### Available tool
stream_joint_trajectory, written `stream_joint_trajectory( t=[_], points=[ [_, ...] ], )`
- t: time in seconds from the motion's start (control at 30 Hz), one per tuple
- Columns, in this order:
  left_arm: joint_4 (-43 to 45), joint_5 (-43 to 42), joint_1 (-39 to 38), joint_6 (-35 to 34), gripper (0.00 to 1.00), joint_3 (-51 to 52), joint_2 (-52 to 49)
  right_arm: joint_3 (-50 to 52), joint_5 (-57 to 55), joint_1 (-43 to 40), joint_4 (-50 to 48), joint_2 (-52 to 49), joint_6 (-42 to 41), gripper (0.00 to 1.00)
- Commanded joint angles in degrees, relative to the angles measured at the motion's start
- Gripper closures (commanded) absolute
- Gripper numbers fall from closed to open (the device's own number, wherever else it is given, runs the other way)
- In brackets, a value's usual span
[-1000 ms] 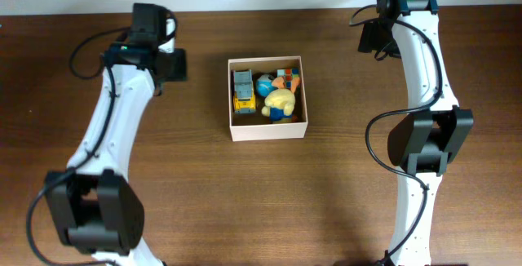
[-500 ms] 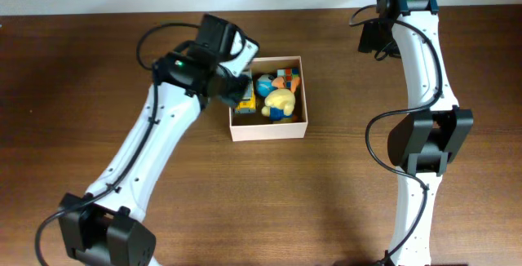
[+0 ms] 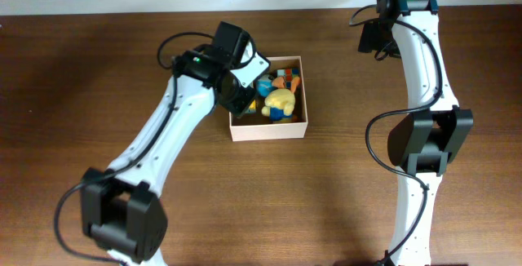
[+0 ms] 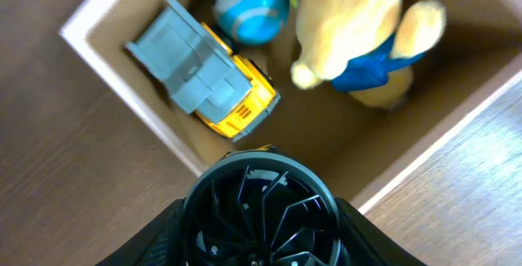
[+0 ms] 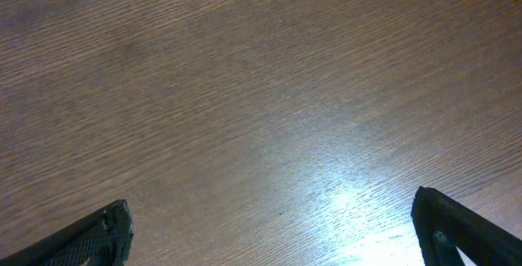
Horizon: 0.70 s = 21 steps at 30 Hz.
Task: Pack container
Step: 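Carry the puck right over the pink box, then lower the puck into the box and open the left gripper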
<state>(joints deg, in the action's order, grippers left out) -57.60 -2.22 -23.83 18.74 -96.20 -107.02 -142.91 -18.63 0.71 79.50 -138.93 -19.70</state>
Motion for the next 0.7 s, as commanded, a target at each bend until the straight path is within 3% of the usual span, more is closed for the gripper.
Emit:
stream_joint_trajectory(
  t=[0.0,0.67],
  points=[
    [0.9,-1.14,-0.07,2.43,0.96,-0.22,-3.56,0.2,-0.92,-0.42,0.02,-0.26,-0.94,0.01],
    [1.18,-4.07,-0.09,3.04,0.96,-0.22,-8.94,0.2,-0.92,-0.42,0.02,-0.26,-0.94,0.01]
  ],
)
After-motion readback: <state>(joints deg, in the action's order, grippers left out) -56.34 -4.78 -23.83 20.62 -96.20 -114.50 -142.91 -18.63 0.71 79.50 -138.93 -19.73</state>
